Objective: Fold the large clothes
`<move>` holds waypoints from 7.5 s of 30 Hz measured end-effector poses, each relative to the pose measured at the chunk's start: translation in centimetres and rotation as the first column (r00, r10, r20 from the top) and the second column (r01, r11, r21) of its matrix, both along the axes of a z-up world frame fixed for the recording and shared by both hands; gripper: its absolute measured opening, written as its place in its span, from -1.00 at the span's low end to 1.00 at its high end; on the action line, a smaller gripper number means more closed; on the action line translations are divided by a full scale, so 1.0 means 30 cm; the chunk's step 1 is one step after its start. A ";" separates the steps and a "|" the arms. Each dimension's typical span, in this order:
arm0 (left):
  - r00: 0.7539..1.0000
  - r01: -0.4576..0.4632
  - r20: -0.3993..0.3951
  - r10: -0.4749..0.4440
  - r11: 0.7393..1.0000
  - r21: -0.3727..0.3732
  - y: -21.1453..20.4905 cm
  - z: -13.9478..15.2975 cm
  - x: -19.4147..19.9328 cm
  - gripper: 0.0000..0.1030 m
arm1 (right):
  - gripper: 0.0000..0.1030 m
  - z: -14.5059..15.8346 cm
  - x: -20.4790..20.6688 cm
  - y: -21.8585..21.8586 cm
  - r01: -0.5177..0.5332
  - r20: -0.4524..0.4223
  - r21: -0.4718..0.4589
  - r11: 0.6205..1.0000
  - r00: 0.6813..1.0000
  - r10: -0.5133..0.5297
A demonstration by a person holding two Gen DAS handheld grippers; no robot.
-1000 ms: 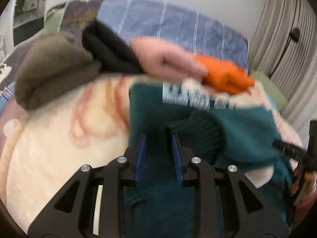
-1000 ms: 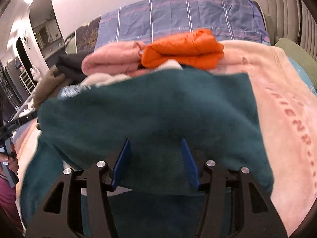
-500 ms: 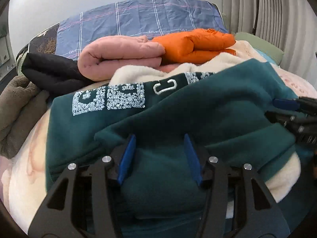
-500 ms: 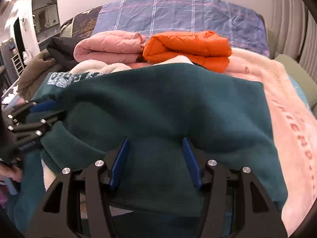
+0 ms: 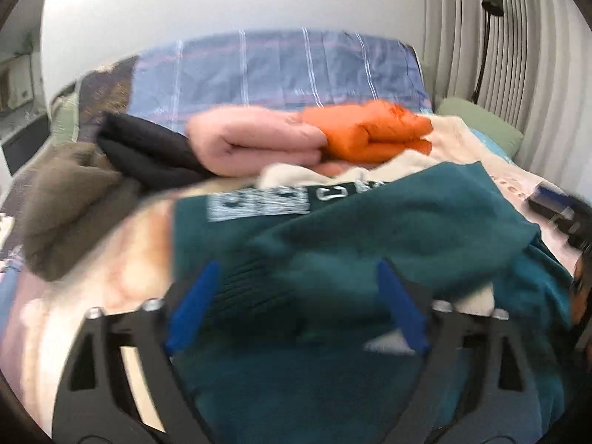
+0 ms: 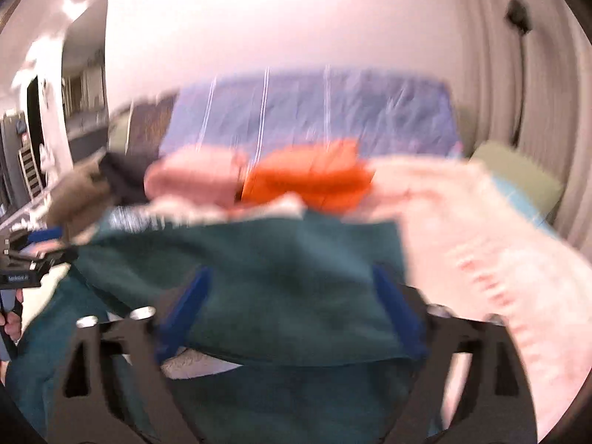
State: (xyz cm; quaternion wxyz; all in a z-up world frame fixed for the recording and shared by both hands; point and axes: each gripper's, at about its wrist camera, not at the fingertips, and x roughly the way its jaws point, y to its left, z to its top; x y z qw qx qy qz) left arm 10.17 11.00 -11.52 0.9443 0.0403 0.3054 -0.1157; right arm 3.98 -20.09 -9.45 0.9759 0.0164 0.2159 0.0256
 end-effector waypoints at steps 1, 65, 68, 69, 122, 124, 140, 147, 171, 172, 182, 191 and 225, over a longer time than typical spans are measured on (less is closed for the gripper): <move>1.000 -0.004 0.001 0.004 1.000 0.008 0.031 0.009 -0.033 0.83 | 0.97 0.033 -0.059 -0.040 0.006 0.038 0.007 1.000 0.999 -0.006; 0.991 0.126 0.030 -0.127 0.873 -0.472 0.298 0.114 -0.736 -0.63 | -0.55 -0.021 -0.712 -0.368 -0.156 -0.001 0.719 0.678 0.974 0.226; 0.991 0.136 0.077 -0.114 0.878 -0.458 0.301 0.182 -0.759 -0.64 | -0.55 0.033 -0.737 -0.377 -0.186 0.044 0.722 0.666 0.973 0.225; 0.990 0.142 0.082 -0.117 0.875 -0.464 0.306 0.193 -0.772 -0.64 | -0.55 0.048 -0.757 -0.376 -0.197 0.057 0.719 0.666 0.973 0.225; 0.997 -0.038 0.053 0.055 0.959 -0.281 0.380 0.240 -0.147 0.64 | 0.80 0.164 -0.035 -0.340 -0.025 -0.112 0.354 0.935 0.991 0.069; 0.998 -0.012 0.051 0.025 0.970 -0.242 0.348 0.230 -0.154 0.66 | 0.80 0.140 -0.028 -0.329 -0.024 -0.133 0.333 0.943 0.988 0.072; 0.928 0.033 -0.348 -0.133 0.960 -0.279 0.195 -0.086 0.478 0.71 | 0.79 -0.093 0.492 -0.251 -0.118 -0.381 0.185 0.976 0.906 0.182; 0.942 0.043 -0.302 -0.144 0.947 -0.319 0.203 -0.084 0.439 -0.68 | -0.71 -0.116 0.511 -0.253 -0.063 -0.380 0.187 0.980 0.916 0.131; 0.952 -0.133 -0.285 0.111 0.989 -0.060 0.248 -0.185 0.369 -0.07 | -0.08 -0.283 0.563 -0.335 0.240 -0.461 0.170 0.956 0.876 -0.138; 0.953 -0.146 -0.278 0.121 0.987 -0.070 0.262 -0.179 0.367 0.01 | -0.09 -0.276 0.555 -0.331 0.241 -0.458 0.156 0.958 0.877 -0.146; 0.998 0.026 -0.056 -0.040 0.973 -0.230 0.143 0.131 0.199 -0.34 | 0.05 0.064 0.345 -0.168 0.142 -0.193 0.129 0.981 0.974 -0.116; 0.977 0.177 -0.114 -0.177 0.984 -0.013 -0.205 -0.161 0.223 0.32 | 0.35 -0.286 0.390 -0.118 0.071 -0.349 0.102 0.992 0.937 -0.031; 0.995 0.077 -0.061 -0.075 0.996 0.034 -0.204 -0.147 0.162 0.37 | 0.22 0.039 0.071 0.145 0.105 -0.141 0.095 0.990 0.986 -0.091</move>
